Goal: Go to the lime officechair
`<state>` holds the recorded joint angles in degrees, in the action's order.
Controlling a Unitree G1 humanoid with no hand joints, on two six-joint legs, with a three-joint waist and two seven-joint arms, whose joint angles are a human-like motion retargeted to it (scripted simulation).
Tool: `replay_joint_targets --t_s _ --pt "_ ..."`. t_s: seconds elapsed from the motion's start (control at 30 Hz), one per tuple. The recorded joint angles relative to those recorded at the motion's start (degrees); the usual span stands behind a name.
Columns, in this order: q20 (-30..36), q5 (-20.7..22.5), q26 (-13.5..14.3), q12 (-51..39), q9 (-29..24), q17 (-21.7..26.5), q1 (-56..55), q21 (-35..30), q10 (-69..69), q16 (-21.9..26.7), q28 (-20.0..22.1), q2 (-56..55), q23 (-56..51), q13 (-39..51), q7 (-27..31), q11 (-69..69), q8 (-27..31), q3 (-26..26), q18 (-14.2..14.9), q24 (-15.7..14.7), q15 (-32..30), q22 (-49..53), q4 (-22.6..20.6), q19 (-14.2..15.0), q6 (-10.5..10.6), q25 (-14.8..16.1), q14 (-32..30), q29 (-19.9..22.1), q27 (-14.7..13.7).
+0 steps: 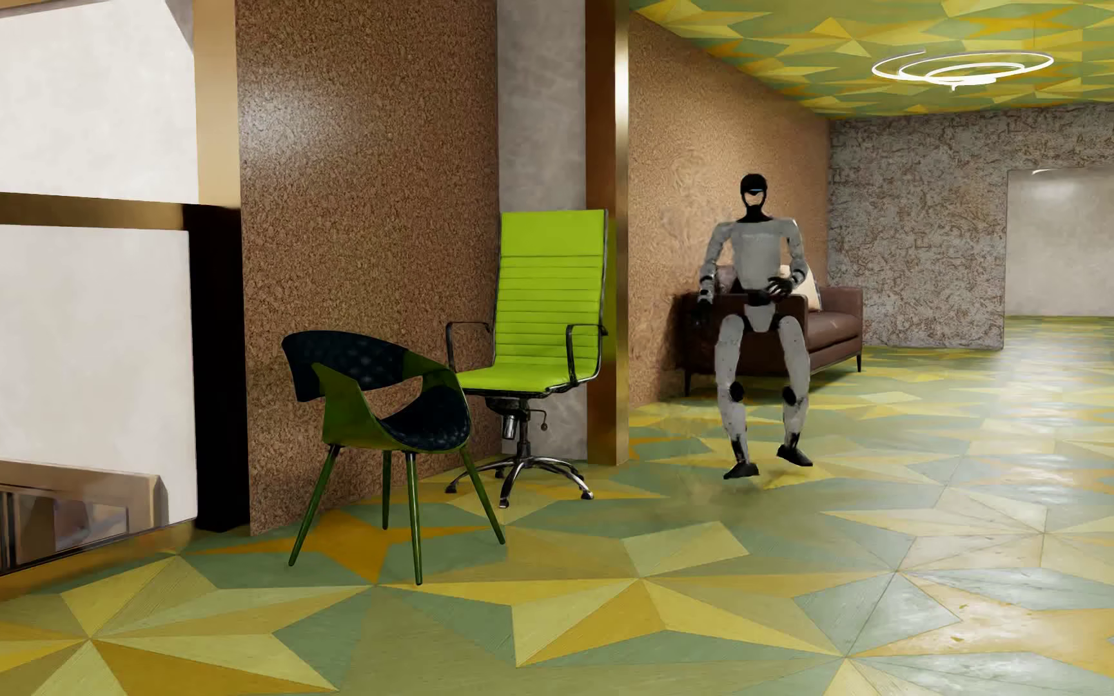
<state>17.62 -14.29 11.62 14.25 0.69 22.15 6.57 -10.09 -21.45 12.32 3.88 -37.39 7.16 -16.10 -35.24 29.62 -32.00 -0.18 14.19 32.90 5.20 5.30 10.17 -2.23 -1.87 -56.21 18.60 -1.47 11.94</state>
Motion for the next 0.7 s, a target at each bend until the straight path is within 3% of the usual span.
replay_joint_targets --t_s 0.03,0.07,0.13,0.17,0.2,0.23,0.27,0.33,0.37,0.4,0.5,0.53,0.57,0.6,0.7 --pt "-0.1 2.2 -0.5 -0.4 0.2 -2.0 1.8 3.7 -3.2 0.6 0.7 3.1 -1.6 -2.7 -0.3 -2.7 -3.0 -0.7 0.0 3.0 -2.2 -1.2 1.4 -10.9 -0.2 1.3 -1.5 0.2 0.0" --pt "-0.9 3.9 -0.6 0.2 0.1 -4.5 1.0 7.0 -12.4 0.9 1.2 5.4 -2.8 -5.5 2.3 -1.5 -1.9 -1.3 0.8 6.3 0.0 -2.1 5.3 -11.9 0.0 2.9 -6.7 0.7 -0.3" --pt "-3.7 8.0 -2.8 2.3 -0.9 -8.2 -7.2 10.5 -36.3 -1.3 2.6 8.8 -2.4 -7.1 10.3 3.4 0.9 -1.3 -11.1 12.6 5.8 -4.2 13.7 -12.0 1.3 2.3 -18.4 0.8 -0.3" --pt "-5.7 10.2 -3.3 4.4 -1.4 -9.0 -12.0 11.1 -44.6 -3.9 3.2 10.0 -1.1 -6.1 13.1 4.7 2.8 -0.7 -9.2 14.6 7.6 -5.3 15.3 -12.0 2.2 -0.9 -18.9 0.1 -0.7" --pt "-7.7 12.6 -3.3 6.2 -1.8 -9.3 -17.8 10.6 -49.7 -6.5 3.4 11.6 0.0 -4.5 17.6 4.2 5.5 0.3 -7.2 15.1 8.3 -6.3 12.9 -11.9 2.7 -4.6 -16.6 -0.8 -1.5" --pt "-9.7 14.9 -3.0 8.3 -1.9 -9.5 -22.7 9.6 -51.5 -8.1 3.3 13.7 0.9 -2.9 20.5 2.3 9.1 1.0 -3.8 14.1 8.3 -6.6 10.6 -11.3 2.9 -6.9 -15.5 -1.5 -3.1" --pt "-11.6 17.1 -3.0 10.1 -1.9 -10.1 -26.0 7.5 -50.1 -9.0 2.7 15.9 1.7 -0.8 20.7 0.1 13.0 1.6 -1.0 12.3 8.1 -7.0 10.6 -10.5 3.0 -7.0 -12.7 -2.3 -4.2" --pt "-14.9 20.1 -3.6 12.8 -1.7 -11.7 -30.4 3.0 -40.6 -8.9 1.0 20.0 3.0 2.7 18.9 -2.7 20.8 2.8 -2.2 9.7 8.9 -8.2 12.8 -8.5 3.3 -3.0 -7.8 -3.6 -5.7" --pt "-16.0 21.2 -4.8 13.7 -1.6 -12.7 -32.1 0.5 -33.5 -8.4 0.4 21.6 4.8 4.8 19.2 -3.1 24.5 3.4 -2.9 10.1 10.0 -7.8 13.3 -7.5 3.5 -0.9 -6.2 -3.8 -6.1" --pt "-17.3 22.2 -5.8 14.3 -1.6 -13.4 -33.7 -1.6 -26.0 -7.9 0.4 22.9 6.1 6.5 22.8 -3.0 28.5 3.9 -2.8 10.8 11.2 -7.9 12.4 -6.4 3.7 0.7 -6.4 -4.1 -6.2" --pt "-21.2 23.7 -8.0 14.5 -1.2 -14.4 -33.0 -5.3 -2.5 -8.1 1.6 26.3 9.4 8.8 43.4 -3.3 39.6 4.6 -0.6 10.5 14.0 -11.3 6.6 -3.0 4.6 2.8 -17.8 -2.2 -3.9" --pt "-22.1 23.3 -8.4 14.2 -1.1 -14.3 -31.4 -5.8 2.6 -8.4 2.0 27.1 11.1 8.7 46.8 -2.9 42.7 4.2 0.0 10.0 14.8 -13.1 4.9 -1.9 4.9 3.4 -20.5 -1.5 -2.4" --pt "-22.4 22.4 -8.8 13.8 -1.0 -13.8 -30.5 -5.8 2.2 -8.6 2.2 27.5 13.0 8.2 45.0 -2.2 45.2 3.5 0.0 9.4 15.6 -15.0 4.4 -0.8 5.2 4.2 -19.5 -0.9 -0.9" --pt "-22.2 21.6 -9.1 13.9 -1.0 -13.8 -29.8 -5.7 -0.4 -8.4 2.1 27.4 15.8 7.7 40.7 -0.4 47.1 2.9 0.1 9.1 16.9 -15.9 5.3 0.5 5.5 5.1 -13.3 0.1 0.9" --pt "-19.5 17.8 -12.2 9.1 -1.1 -11.7 -25.4 -0.2 -1.3 -7.5 1.9 24.9 22.7 4.8 30.8 5.8 51.9 2.1 -2.9 6.2 14.7 -23.0 3.6 3.5 5.5 10.3 -5.9 2.4 6.0"
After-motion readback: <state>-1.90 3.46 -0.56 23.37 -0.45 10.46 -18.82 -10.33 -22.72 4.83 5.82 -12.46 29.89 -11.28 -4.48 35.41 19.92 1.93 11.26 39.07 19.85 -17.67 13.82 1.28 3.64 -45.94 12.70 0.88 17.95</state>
